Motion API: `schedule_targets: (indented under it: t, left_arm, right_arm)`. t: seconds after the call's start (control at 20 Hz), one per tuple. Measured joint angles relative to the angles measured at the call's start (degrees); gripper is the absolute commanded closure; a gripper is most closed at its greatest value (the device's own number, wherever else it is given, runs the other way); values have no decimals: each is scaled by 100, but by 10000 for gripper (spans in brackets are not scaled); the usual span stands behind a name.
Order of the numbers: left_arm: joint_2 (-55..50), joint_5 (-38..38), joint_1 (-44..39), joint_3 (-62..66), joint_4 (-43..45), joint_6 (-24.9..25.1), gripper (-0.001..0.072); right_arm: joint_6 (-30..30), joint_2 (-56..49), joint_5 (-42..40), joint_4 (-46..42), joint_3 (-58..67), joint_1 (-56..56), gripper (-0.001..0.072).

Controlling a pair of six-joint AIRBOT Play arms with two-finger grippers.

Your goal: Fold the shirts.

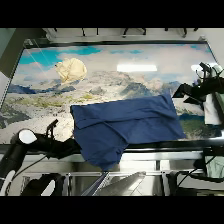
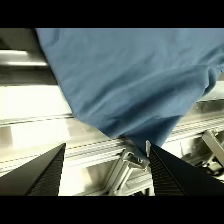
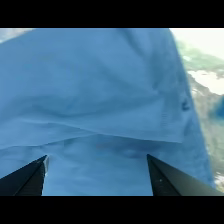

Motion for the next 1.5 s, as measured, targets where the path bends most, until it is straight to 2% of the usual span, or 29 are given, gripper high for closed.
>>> schedule_targets:
  t: [0.15,0.3,0.6,0.65,0.7,0.75,0.9,1.0,1.15,1.35,1.5]
  left_arm:
    - [57,282,-238,-638,-247,11,146]
    - [-234,796,-892,-992,-404,-85,146]
    - [-1300,2127,-2391,-826,-1095,-181,149]
    - [-1488,2273,-2610,-706,-1180,-190,243]
    - [-1670,2422,-2809,-579,-1215,-208,496]
    - [-1818,2485,-2966,-472,-1141,-203,688]
    - [-1996,3073,-3296,-81,-1193,-155,689]
    - [-1827,2767,-3388,138,-1217,-162,689]
    - [-1314,2396,-3222,431,-868,-437,689]
    - [-623,1982,-2417,793,-339,-743,689]
    - [-442,1655,-1469,1217,-188,-575,689]
  right_arm:
    - [-33,96,-33,120,0,0,10]
    - [-44,164,-48,175,0,0,9]
    - [-57,238,-66,212,0,0,9]
    - [-57,243,-66,214,0,0,10]
    - [-57,245,-66,212,0,0,9]
    - [-59,249,-68,214,0,0,10]
    - [-66,251,-68,195,0,0,9]
    - [-74,251,-70,136,0,0,10]
    - [-76,234,-92,59,0,0,10]
    - [-90,76,-114,-33,-31,-9,10]
    - [-229,-81,-109,-68,-291,-173,9]
